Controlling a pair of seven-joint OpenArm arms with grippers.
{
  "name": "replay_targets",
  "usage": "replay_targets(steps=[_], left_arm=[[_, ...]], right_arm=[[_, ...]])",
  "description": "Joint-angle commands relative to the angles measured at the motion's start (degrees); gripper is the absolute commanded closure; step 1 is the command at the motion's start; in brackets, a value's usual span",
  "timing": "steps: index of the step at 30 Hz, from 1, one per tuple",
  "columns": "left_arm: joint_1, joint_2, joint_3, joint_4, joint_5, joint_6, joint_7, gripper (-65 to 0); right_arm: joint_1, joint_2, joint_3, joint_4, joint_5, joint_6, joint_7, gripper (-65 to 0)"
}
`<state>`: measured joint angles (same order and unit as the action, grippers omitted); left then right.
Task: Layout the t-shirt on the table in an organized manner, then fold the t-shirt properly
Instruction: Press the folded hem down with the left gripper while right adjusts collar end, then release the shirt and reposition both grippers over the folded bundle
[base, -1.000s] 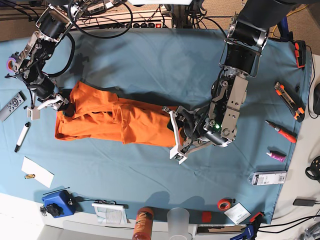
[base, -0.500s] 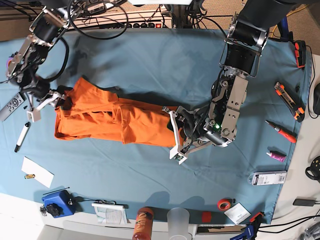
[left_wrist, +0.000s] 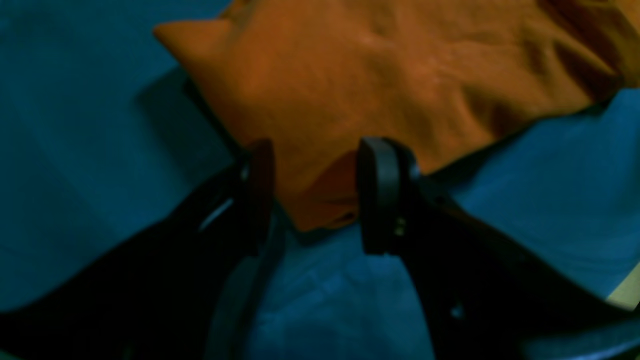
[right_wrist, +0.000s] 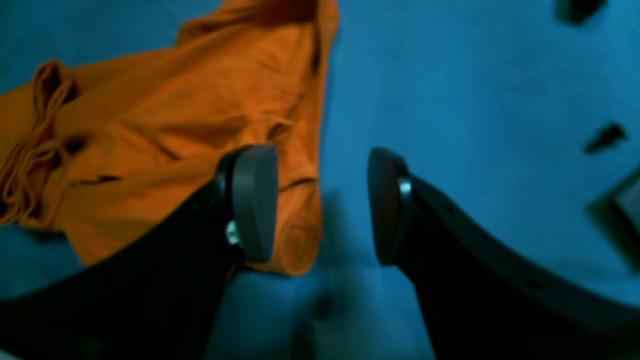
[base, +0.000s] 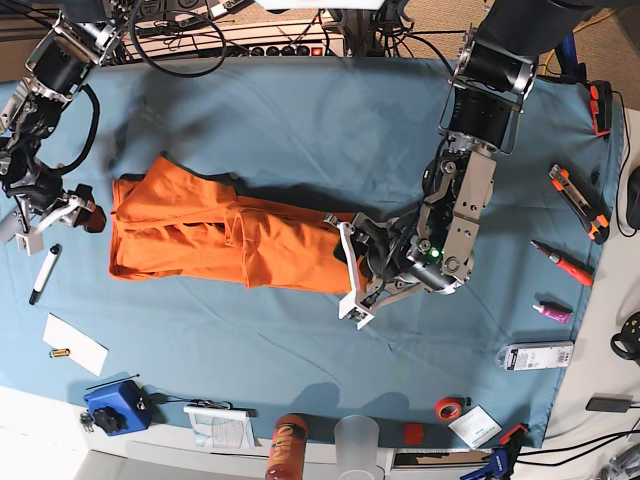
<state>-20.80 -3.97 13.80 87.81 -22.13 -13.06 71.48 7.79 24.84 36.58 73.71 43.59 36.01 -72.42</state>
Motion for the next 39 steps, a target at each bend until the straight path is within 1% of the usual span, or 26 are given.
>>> replay_targets(steps=[1,4,6,8,10,13,16,20,24,26,30,31,32,35,36,39], left_arm=[[-0.92,0.31,-0.17,1.18,-0.59,-0.04,-0.90,-27.9],[0.09,0.31,-0.17,1.18,-0.59,-0.04,-0.92,-27.9],[0.70,0.31,-0.17,1.18,-0.59,-0.04,-0.92,-27.9],[1.16,0.31,-0.17,1.18,-0.61,-0.04,-0.98,-27.9],[1.27,0.31,-0.17,1.18,-0.61,-0.07,-1.01,-27.9],[1.25,0.33,-0.17,1.18,-0.59,-0.07,-1.03,-27.9],[1.27,0.33,-0.17,1.18,-0.59,-0.04,-1.03,-27.9],[1.27,0.31,-0.17,1.18,-0.61,-0.04,-1.51,-27.9],[1.25,0.33,-0.17,1.18,-0.63,-0.04,-1.64,-27.9],[1.25,0.35,-0.17,1.18,-0.63,-0.04,-1.64,-27.9],[1.27,0.31,-0.17,1.18,-0.61,-0.02,-1.42,-27.9],[1.27,0.31,-0.17,1.18,-0.59,-0.04,-1.42,-27.9],[1.29,0.31,-0.17,1.18,-0.59,-0.04,-1.42,-27.9],[1.27,0.31,-0.17,1.18,-0.61,-0.04,-1.44,-27.9],[1.27,0.31,-0.17,1.18,-0.61,-0.04,-1.44,-27.9],[1.27,0.33,-0.17,1.20,-0.61,0.00,-1.36,-27.9]], right_arm=[[0.94,1.38,0.24,-0.04,1.07,0.22,1.07,-29.1],[0.94,1.38,0.24,-3.23,2.51,0.42,1.01,-29.1],[0.98,1.40,0.24,-6.01,5.05,0.57,0.83,-29.1],[1.49,1.36,0.22,-9.18,8.72,2.69,-0.26,-29.1],[2.67,1.36,0.22,-12.70,10.91,3.99,-2.12,-29.1],[4.57,1.36,0.22,-17.51,12.59,3.99,-2.82,-29.1],[6.05,1.31,0.22,-21.09,12.52,3.99,-1.79,-29.1],[6.34,0.50,0.22,-21.70,12.26,3.99,-1.90,-29.0],[6.34,-2.54,0.22,-21.70,10.10,3.99,-2.29,-29.0],[6.34,-4.02,0.22,-21.70,9.38,3.99,-1.33,-29.0],[6.34,-5.01,0.22,-21.68,9.07,3.99,1.01,-28.5],[6.36,-5.01,0.22,-21.68,9.05,3.99,1.05,-26.3],[6.36,-4.98,0.22,-21.68,9.03,3.99,0.98,-21.6],[6.36,-4.98,0.22,-21.64,8.57,3.99,0.37,-3.9],[6.36,-4.96,0.24,-21.57,8.35,3.99,0.39,0.0],[6.36,-4.94,0.26,-19.23,6.54,3.99,0.39,0.0]])
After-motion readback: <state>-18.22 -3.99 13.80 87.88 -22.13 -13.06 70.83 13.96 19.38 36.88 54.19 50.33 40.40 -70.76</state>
